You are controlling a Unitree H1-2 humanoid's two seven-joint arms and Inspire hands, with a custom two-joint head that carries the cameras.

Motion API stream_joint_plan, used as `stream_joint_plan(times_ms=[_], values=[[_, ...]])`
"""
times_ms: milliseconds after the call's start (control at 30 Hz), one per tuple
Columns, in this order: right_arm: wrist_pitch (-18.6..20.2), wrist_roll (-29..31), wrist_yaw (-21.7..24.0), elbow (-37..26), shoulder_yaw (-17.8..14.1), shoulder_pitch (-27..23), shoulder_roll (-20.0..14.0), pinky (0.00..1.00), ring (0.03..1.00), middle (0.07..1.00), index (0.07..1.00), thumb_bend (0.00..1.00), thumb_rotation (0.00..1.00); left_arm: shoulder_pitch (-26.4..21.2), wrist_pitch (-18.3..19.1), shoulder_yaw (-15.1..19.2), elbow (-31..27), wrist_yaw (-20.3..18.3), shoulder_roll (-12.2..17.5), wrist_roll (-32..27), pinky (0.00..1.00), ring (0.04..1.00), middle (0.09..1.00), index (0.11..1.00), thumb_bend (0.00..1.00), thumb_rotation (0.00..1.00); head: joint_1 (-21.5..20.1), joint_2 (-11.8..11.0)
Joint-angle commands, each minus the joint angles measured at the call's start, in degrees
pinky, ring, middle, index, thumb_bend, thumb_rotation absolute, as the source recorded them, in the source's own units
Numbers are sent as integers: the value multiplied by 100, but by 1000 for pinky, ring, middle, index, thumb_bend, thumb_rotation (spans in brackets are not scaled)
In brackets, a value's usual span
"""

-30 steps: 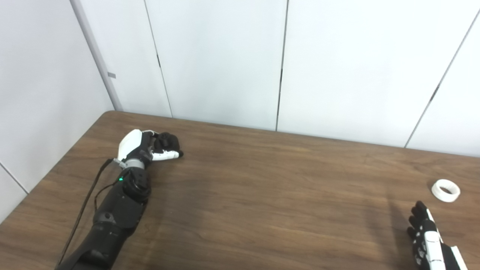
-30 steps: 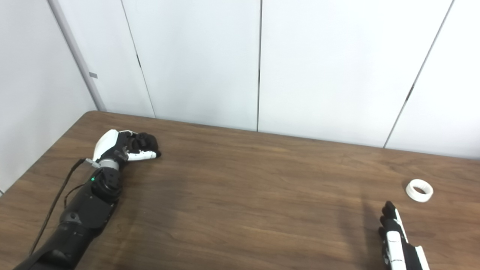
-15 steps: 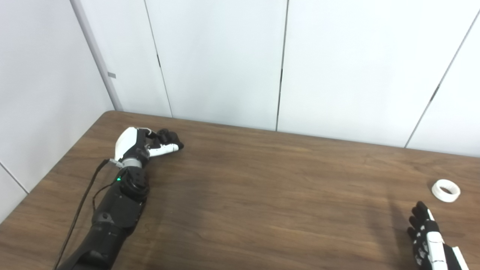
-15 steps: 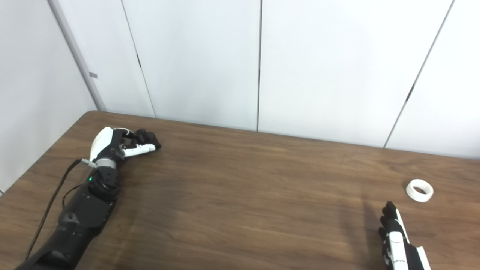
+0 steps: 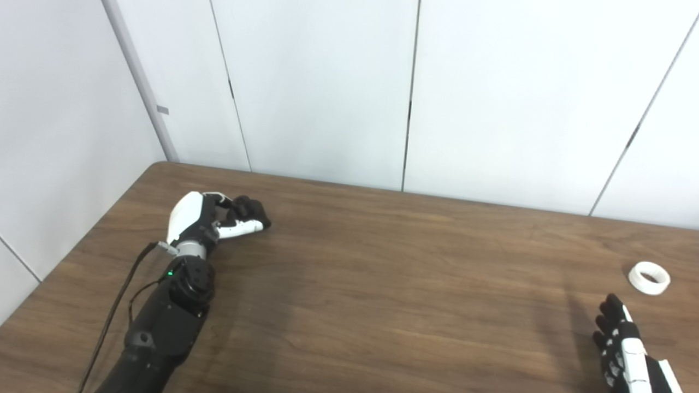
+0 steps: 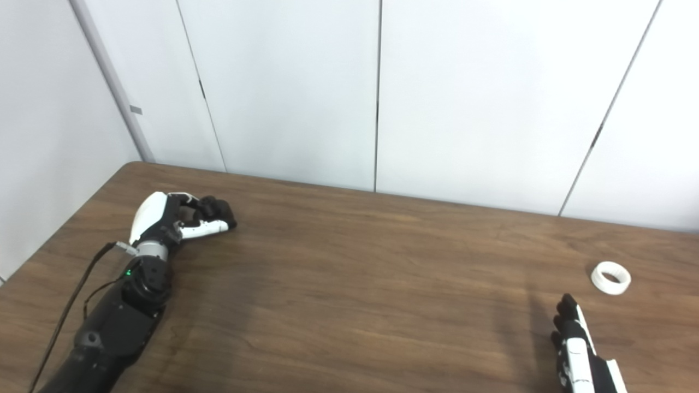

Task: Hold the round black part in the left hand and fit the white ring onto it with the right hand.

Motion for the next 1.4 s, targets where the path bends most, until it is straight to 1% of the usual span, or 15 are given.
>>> stream_joint_plan(times_ms=[0,67,100,200,267,400,467,533,600,700,867,933,1067,1200,1367], values=[[-82,-3,3,-67,11,-35,21,1000,1000,1000,1000,391,1000,-148,-48,-8,-446,-1,157,183,855,887,755,484,522,47,3,1],[-105,-27,-5,-53,21,-41,34,1000,1000,1000,1000,393,1000,-44,18,-96,-800,-70,126,315,874,895,761,485,523,48,-7,0],[-123,-47,-5,-47,31,-45,35,1000,1000,1000,1000,396,1000,0,38,-144,-963,-104,114,393,949,901,766,485,523,49,-19,4],[-144,-99,10,-36,72,-55,28,1000,1000,1000,1000,394,1000,111,36,-293,-1360,-162,88,657,995,884,779,485,523,51,-80,9],[-131,-124,-4,-34,88,-57,42,1000,1000,1000,1000,397,1000,167,-1,-362,-1515,-178,59,790,999,882,787,485,524,52,-116,9],[-128,-256,-70,-19,122,-66,73,1000,1000,996,1000,401,1000,367,-140,-464,-1874,-153,-146,962,1000,899,807,484,524,51,-228,38],[-127,-306,-84,-23,141,-68,84,1000,1000,991,1000,401,1000,440,-182,-507,-1984,-178,-197,1057,1000,900,809,484,524,52,-274,62],[-168,-333,-87,-2,145,-73,96,1000,1000,987,1000,398,1000,544,-130,-590,-2178,-293,-282,1144,1000,907,815,484,524,53,-314,85],[-193,-366,-99,22,151,-82,111,1000,1000,985,1000,417,1000,660,-86,-690,-2395,-427,-376,1205,1000,934,827,484,524,52,-404,123],[-199,-415,-120,37,163,-83,146,1000,1000,975,997,435,1000,836,-178,-856,-2645,-561,-520,1295,1000,962,842,483,524,51,-522,169],[-213,-478,-145,61,177,-99,196,1000,1000,968,988,460,1000,1103,-303,-1168,-3039,-689,-787,1533,1000,972,848,483,524,51,-667,254],[-194,-510,-154,51,187,-103,216,1000,1000,965,984,477,1000,1186,-360,-1224,-3138,-726,-878,1573,1000,978,849,483,524,50,-718,283],[-182,-570,-192,43,206,-122,244,1000,1000,962,977,493,1000,1390,-567,-1472,-3245,-752,-1103,1785,1000,986,842,483,523,50,-838,366],[-103,-578,-217,-19,231,-153,293,1000,1000,957,972,508,1000,1531,-664,-1639,-3250,-777,-1301,1917,1000,988,844,483,524,51,-970,452],[-9,-657,-271,-98,277,-210,360,1000,1000,953,973,523,1000,1641,-759,-1796,-3214,-757,-1458,2063,1000,983,840,483,524,51,-1138,557]])
